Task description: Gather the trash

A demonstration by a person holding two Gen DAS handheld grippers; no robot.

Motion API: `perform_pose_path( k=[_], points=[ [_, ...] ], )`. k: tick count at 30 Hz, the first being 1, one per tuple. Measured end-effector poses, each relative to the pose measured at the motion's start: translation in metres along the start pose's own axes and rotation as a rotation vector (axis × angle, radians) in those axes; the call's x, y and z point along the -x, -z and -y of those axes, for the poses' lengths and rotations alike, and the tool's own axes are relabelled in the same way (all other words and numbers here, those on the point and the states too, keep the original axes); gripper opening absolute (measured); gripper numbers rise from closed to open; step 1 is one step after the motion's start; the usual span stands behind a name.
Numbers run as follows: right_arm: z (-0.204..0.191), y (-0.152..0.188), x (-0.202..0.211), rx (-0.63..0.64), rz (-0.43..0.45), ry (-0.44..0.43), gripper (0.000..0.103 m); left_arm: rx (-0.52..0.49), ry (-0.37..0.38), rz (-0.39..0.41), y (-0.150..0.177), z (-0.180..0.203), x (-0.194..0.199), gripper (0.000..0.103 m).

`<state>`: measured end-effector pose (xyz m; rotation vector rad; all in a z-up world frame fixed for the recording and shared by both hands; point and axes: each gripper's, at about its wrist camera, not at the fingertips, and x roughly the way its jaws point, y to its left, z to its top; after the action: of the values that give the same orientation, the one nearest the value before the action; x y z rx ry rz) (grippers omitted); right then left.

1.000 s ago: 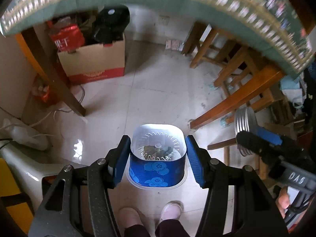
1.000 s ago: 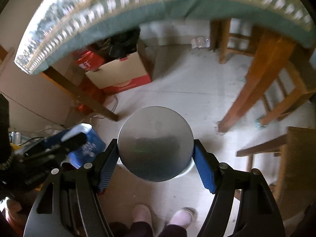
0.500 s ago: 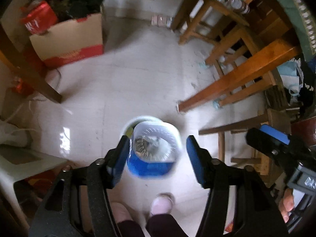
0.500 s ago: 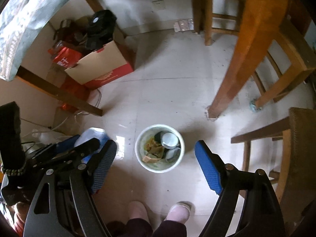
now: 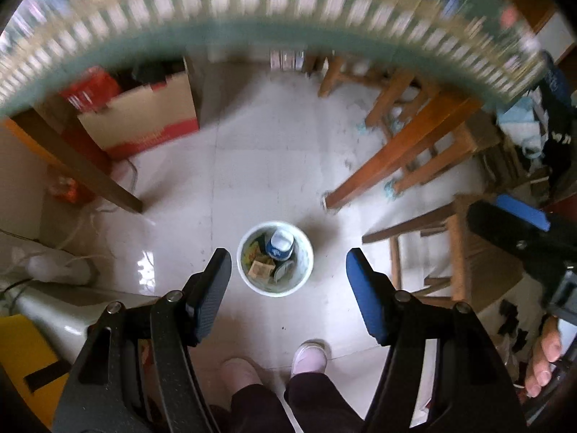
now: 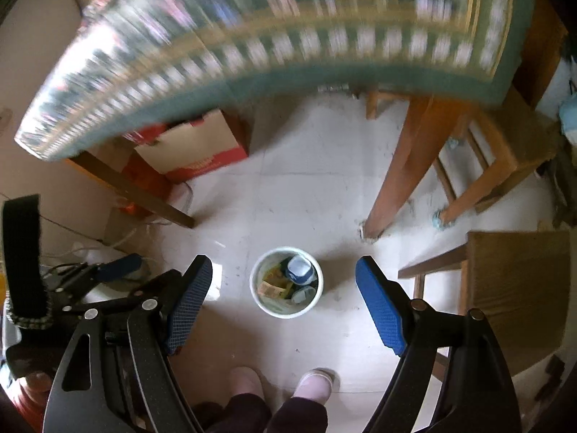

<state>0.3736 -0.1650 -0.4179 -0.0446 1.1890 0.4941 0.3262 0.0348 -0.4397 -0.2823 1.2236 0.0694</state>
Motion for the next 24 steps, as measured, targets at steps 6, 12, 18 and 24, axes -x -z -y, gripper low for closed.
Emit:
perform_pose_path(
  k=[6,12,18,24],
  points=[
    [-0.028,-0.016,0.100,0.069,0.100,-0.012,0.079,0.008,-0.030,0.146,-0.008,0.017,0.127,0.065],
    [-0.063,-0.014,0.206,0.154,0.250,0.015,0.079,0.002,-0.016,0.323,0.000,0.034,0.252,0.065],
    [-0.091,0.006,0.305,0.158,0.422,0.003,0.079,-0.058,0.013,0.499,0.034,0.041,0.365,0.065],
    [-0.133,0.057,0.393,0.165,0.605,-0.001,0.082,-0.112,0.035,0.665,0.091,0.048,0.463,0.072]
  ],
)
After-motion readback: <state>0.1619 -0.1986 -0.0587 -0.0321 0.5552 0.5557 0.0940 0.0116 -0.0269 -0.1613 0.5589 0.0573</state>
